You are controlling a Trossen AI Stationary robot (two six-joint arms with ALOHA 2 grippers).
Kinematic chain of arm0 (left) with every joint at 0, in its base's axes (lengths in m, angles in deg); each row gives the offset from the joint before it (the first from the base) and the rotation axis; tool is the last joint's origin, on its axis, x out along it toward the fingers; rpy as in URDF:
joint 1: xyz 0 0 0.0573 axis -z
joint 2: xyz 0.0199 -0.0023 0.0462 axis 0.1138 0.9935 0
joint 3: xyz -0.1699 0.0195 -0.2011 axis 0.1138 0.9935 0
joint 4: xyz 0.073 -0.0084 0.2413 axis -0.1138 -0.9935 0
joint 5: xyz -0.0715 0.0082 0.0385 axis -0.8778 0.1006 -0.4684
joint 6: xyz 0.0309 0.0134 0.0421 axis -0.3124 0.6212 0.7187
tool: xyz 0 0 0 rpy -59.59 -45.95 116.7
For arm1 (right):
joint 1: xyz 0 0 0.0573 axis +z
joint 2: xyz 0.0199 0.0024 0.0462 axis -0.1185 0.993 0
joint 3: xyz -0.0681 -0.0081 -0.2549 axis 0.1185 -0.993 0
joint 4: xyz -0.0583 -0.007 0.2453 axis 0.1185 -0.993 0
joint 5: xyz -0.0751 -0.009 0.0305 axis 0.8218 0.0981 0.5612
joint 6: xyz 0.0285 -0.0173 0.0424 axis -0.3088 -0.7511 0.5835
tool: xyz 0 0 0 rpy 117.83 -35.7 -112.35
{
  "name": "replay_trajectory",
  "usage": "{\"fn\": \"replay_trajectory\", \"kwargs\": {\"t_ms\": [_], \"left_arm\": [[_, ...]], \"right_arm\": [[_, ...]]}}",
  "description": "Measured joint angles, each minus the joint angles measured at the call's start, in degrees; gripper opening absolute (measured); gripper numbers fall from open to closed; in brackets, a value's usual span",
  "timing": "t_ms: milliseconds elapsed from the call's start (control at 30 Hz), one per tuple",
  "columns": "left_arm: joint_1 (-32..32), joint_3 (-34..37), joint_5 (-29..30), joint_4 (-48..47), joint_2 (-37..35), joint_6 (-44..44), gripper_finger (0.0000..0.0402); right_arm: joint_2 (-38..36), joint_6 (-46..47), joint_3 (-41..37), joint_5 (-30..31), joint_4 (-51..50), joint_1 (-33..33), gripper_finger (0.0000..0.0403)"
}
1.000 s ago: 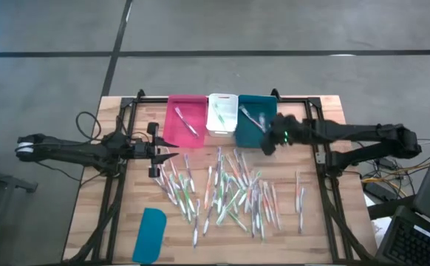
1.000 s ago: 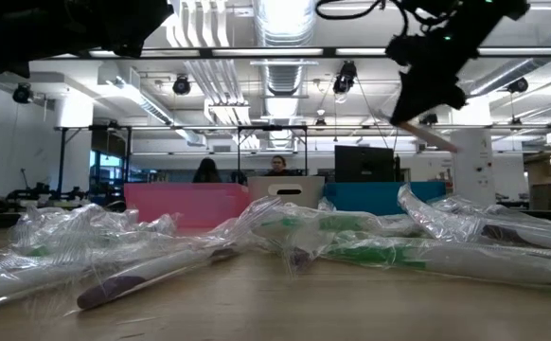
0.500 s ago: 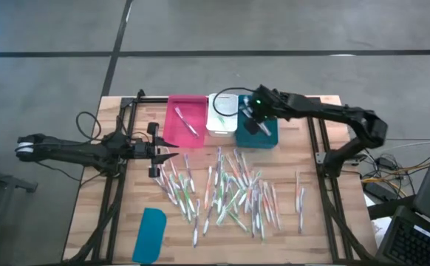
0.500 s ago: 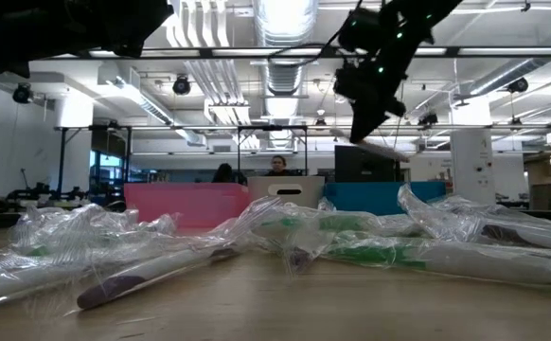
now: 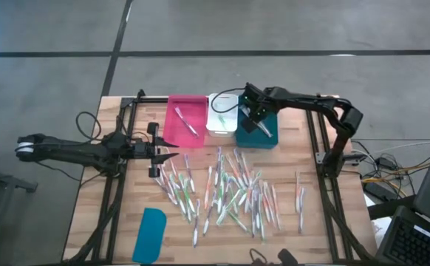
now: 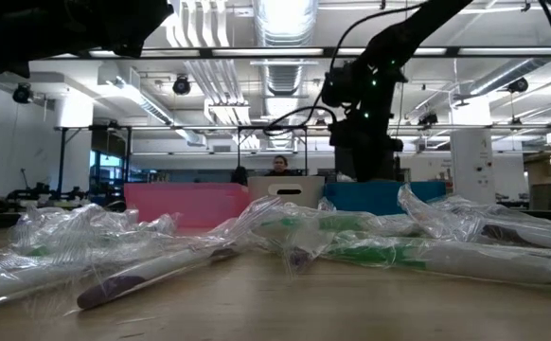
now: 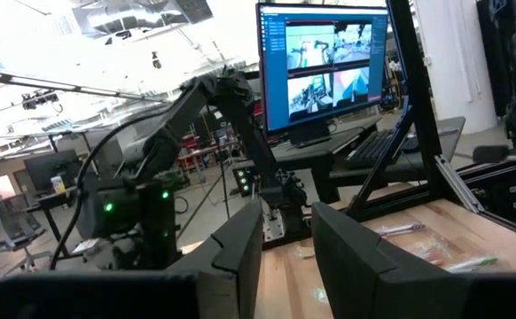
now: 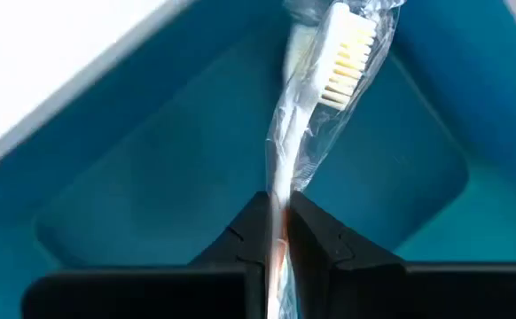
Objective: Pick & Place Toothbrushes
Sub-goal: Put the orange toothbrush into the blue bin
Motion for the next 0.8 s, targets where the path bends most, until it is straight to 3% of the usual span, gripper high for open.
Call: {"fn": "replay_trajectory", "kwargs": {"t_ms": [800], "left_arm": [[-0.01,-0.02,0.0,-0.18,0.0,0.0,0.0106]], "right_arm": [[3.75,4.23,0.02,-1.44,3.85,-2.2,0.0023]]}}
